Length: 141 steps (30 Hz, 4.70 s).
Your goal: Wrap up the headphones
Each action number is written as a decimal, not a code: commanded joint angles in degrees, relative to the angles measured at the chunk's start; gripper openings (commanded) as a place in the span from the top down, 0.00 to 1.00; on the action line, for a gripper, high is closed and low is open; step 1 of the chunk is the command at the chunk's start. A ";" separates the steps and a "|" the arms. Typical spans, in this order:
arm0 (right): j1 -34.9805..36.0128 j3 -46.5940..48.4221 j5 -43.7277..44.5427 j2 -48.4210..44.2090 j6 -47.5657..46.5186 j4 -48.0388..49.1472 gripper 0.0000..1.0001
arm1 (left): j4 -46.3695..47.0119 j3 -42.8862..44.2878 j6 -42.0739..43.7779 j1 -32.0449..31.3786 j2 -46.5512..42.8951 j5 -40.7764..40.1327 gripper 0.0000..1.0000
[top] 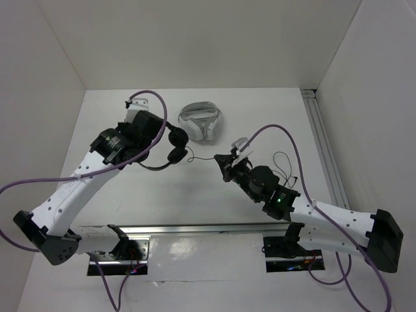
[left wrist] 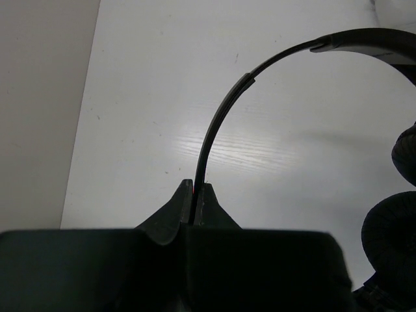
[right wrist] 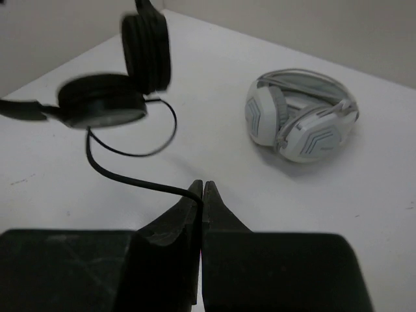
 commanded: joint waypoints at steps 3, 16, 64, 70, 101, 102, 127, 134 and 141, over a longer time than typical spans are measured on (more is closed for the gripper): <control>9.21 9.23 18.55 -3.65 -10.17 -12.13 1.00 | 6.80 -0.44 4.51 0.39 4.19 3.44 1.00; 14.14 13.02 19.61 -3.47 -15.90 -17.06 1.00 | 14.80 -8.60 16.13 -9.35 3.86 24.88 1.00; 3.16 9.95 -20.96 4.87 -10.38 -5.48 0.92 | 27.97 -11.60 20.71 -26.33 -21.19 29.73 1.00; -0.43 6.61 -32.84 13.55 -2.38 13.14 0.92 | 30.52 -11.60 16.76 -26.33 -21.19 27.01 1.00; -2.56 -4.73 -46.31 29.57 13.45 45.08 0.89 | 22.27 1.05 -4.53 -15.73 -13.30 -3.26 1.00; -1.95 -5.43 -46.30 28.10 13.45 44.56 0.89 | 22.27 1.06 -3.22 -13.52 -12.33 -1.66 1.00; 14.49 8.35 -20.65 15.25 -2.98 3.62 1.00 | 28.07 -0.26 6.28 14.91 6.76 8.38 1.00; 17.22 20.31 -7.03 14.11 -12.47 -13.44 1.00 | 29.12 -3.16 15.06 6.22 8.95 1.70 1.00; 16.69 25.49 2.64 12.96 -20.20 -22.50 0.99 | 26.05 -7.03 19.12 -1.09 9.31 -3.85 1.00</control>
